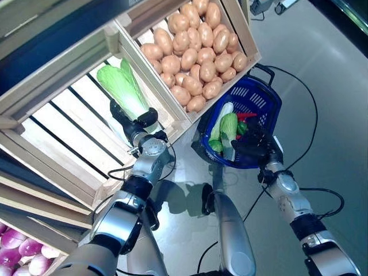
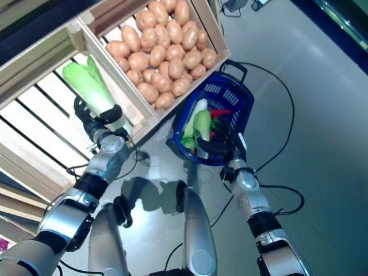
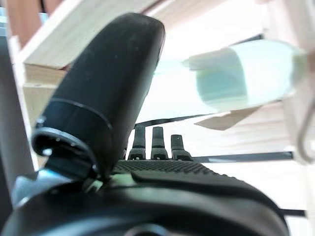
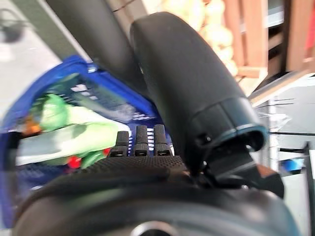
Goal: Put vegetables into the basket
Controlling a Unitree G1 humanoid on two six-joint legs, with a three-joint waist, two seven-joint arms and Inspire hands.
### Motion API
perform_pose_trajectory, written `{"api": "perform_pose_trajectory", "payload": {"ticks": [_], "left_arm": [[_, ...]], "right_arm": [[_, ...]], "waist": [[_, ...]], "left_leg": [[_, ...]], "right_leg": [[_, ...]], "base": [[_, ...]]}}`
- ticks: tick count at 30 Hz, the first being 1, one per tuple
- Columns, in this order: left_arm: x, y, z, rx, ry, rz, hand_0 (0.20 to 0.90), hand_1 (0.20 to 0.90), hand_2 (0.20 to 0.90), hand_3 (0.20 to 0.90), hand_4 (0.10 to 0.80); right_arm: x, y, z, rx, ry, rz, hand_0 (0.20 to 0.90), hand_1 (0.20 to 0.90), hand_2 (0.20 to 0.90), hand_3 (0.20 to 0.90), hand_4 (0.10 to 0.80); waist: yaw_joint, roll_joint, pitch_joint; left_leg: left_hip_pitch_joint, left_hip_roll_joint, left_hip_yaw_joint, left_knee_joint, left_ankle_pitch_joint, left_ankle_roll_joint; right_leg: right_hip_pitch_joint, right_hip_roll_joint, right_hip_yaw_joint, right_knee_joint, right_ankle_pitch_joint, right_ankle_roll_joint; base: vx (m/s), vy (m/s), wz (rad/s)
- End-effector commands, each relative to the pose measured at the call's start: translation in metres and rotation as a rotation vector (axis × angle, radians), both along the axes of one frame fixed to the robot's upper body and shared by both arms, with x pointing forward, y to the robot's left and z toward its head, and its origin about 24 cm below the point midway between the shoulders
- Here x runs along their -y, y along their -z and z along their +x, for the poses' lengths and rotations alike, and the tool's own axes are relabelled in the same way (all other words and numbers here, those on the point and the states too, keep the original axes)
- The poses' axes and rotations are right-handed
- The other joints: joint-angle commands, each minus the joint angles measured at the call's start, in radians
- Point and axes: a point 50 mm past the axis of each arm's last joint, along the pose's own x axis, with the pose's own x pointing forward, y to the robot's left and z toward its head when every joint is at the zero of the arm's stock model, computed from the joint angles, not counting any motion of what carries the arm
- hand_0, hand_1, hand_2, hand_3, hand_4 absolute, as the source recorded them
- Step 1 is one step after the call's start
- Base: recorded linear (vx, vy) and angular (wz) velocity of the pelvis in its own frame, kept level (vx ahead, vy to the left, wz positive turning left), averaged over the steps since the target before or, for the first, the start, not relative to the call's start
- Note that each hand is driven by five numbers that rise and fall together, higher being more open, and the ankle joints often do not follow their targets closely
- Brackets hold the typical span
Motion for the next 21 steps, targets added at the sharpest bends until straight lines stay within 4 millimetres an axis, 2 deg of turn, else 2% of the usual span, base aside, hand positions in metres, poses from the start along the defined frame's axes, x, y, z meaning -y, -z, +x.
{"api": "perform_pose_trajectory", "payload": {"ticks": [1, 6, 11, 16, 21], "left_arm": [[0.014, -0.069, 0.009, 0.198, -0.100, 0.090, 0.900, 0.900, 0.900, 0.900, 0.800], [-0.002, -0.066, 0.011, 0.113, -0.229, 0.038, 0.900, 0.900, 0.900, 0.900, 0.800], [-0.006, -0.059, 0.014, 0.071, -0.211, 0.032, 0.900, 0.900, 0.900, 0.900, 0.800], [-0.006, -0.043, 0.015, -0.004, -0.205, -0.013, 0.900, 0.900, 0.900, 0.900, 0.800], [-0.005, -0.040, 0.016, -0.006, -0.179, -0.022, 0.900, 0.900, 0.900, 0.900, 0.800]], "right_arm": [[0.002, -0.053, 0.014, 0.238, 0.023, 0.026, 0.900, 0.900, 0.900, 0.900, 0.800], [0.004, -0.051, 0.013, 0.234, 0.029, 0.036, 0.900, 0.900, 0.900, 0.900, 0.800], [0.002, -0.048, 0.011, 0.233, 0.037, 0.053, 0.900, 0.900, 0.900, 0.900, 0.800], [-0.003, -0.050, 0.013, 0.244, 0.035, 0.063, 0.900, 0.900, 0.900, 0.900, 0.800], [-0.004, -0.052, 0.013, 0.250, 0.042, 0.069, 0.900, 0.900, 0.900, 0.900, 0.800]], "waist": [[-0.011, 0.015, 0.007], [-0.023, 0.009, 0.007], [-0.025, 0.002, 0.007], [-0.023, 0.000, 0.007], [-0.023, -0.005, 0.007]], "left_leg": [[-0.038, -0.007, -0.023, 0.016, -0.012, 0.013], [-0.061, -0.011, -0.020, 0.011, -0.009, 0.012], [-0.073, -0.017, -0.021, 0.011, -0.012, 0.015], [-0.092, -0.024, -0.023, 0.009, -0.012, 0.017], [-0.110, -0.028, -0.026, 0.008, -0.012, 0.020]], "right_leg": [[0.045, -0.004, -0.003, -0.051, 0.061, -0.004], [0.015, 0.004, 0.003, -0.050, 0.066, -0.001], [-0.003, 0.009, 0.004, -0.050, 0.068, -0.001], [-0.027, 0.015, 0.005, -0.040, 0.068, -0.001], [-0.050, 0.020, 0.005, -0.033, 0.069, -0.001]], "base": [[0.000, 0.000, 0.00], [-0.007, -0.006, -0.03], [0.000, 0.000, 0.00], [0.000, 0.000, 0.00], [0.000, 0.000, 0.00]]}}
